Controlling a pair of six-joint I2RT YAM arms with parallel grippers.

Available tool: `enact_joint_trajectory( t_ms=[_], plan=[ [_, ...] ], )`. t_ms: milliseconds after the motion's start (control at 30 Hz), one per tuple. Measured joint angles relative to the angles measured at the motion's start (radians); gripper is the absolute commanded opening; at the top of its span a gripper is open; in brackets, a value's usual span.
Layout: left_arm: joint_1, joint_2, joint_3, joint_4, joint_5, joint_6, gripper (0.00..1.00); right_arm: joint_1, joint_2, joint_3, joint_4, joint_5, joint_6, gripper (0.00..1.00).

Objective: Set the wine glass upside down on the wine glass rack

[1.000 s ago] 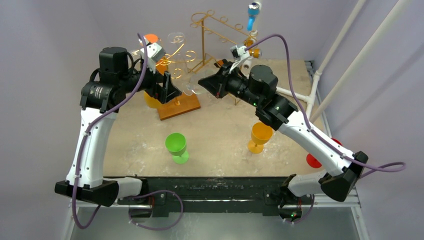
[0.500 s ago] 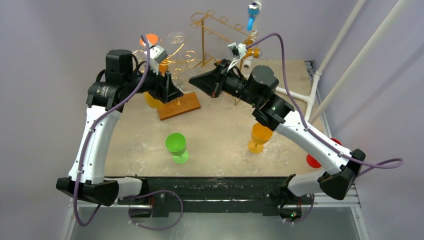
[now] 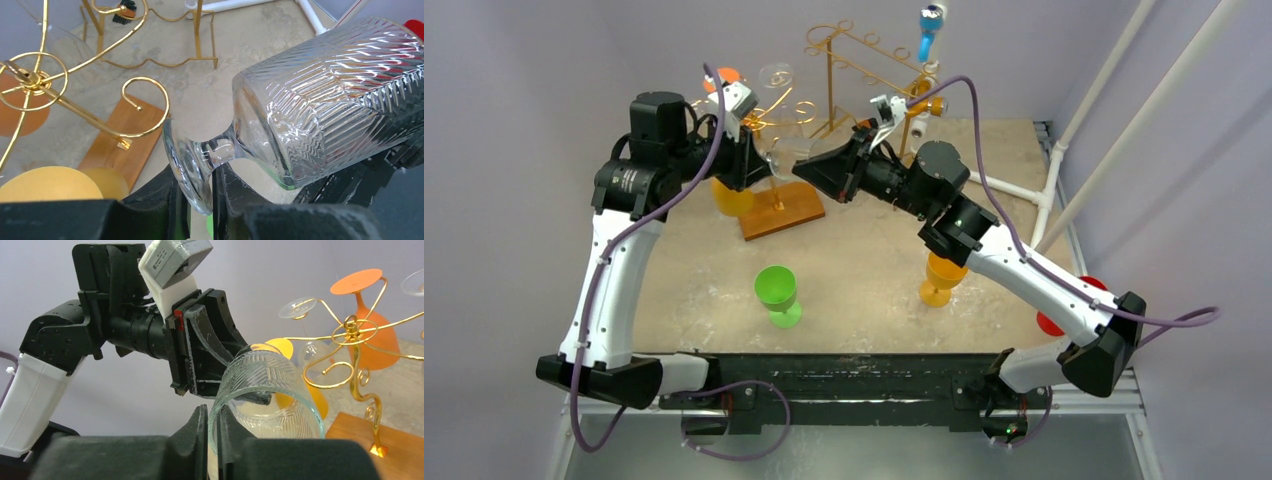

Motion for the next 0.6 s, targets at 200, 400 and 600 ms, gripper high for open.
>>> enact_joint_trajectory(
  t_ms=[200, 400, 600],
  plan=[
    [0.003, 0.015, 0.065, -0.033, -0.083, 0.198, 0.00, 0.008, -0.017, -0.030, 0.018, -0.040, 0.055, 0.57],
    [0.005, 0.027, 0.120, -0.048, -0.165, 0.397, 0.00, 0.011, -0.045, -0.029, -0.015, -0.075, 0.067, 0.69],
    [0.005, 0.024, 0.120, -0.044, -0.194, 0.552, 0.00, 0.009, -0.050, 0.034, -0.192, -0.085, 0.035, 0.99]
  ],
)
